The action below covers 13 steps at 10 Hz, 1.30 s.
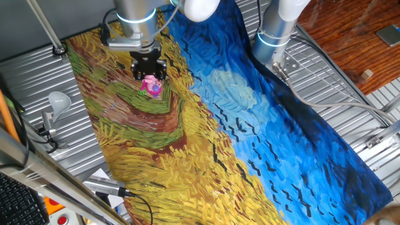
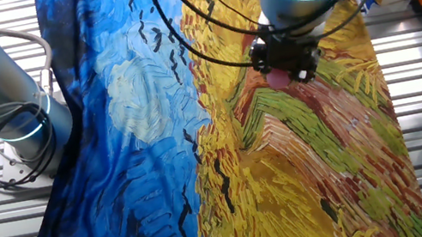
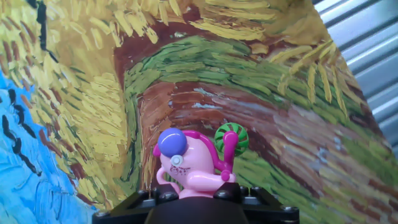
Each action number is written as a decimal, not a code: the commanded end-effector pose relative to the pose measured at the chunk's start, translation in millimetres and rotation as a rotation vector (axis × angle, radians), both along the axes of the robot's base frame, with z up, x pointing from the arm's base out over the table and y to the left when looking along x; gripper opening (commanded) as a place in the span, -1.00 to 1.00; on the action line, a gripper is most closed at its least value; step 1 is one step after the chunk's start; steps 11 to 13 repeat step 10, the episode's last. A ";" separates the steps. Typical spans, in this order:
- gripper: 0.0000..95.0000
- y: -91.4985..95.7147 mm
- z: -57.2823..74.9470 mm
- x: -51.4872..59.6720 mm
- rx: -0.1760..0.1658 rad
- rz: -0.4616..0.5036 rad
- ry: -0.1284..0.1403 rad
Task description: Receive something handed over by a human
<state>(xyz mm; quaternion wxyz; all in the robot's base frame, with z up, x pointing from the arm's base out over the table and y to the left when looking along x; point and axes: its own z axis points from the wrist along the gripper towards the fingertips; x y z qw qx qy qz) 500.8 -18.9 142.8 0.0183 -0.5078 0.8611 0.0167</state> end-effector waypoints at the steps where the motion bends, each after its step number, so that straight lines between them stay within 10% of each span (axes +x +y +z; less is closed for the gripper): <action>1: -1.00 -0.3 -0.6 0.6 -0.044 -0.176 0.010; 9: -1.00 -32.9 -48.5 1.8 -0.007 -0.163 -0.003; 13: -1.00 -35.6 -52.0 1.3 -0.006 -0.158 -0.004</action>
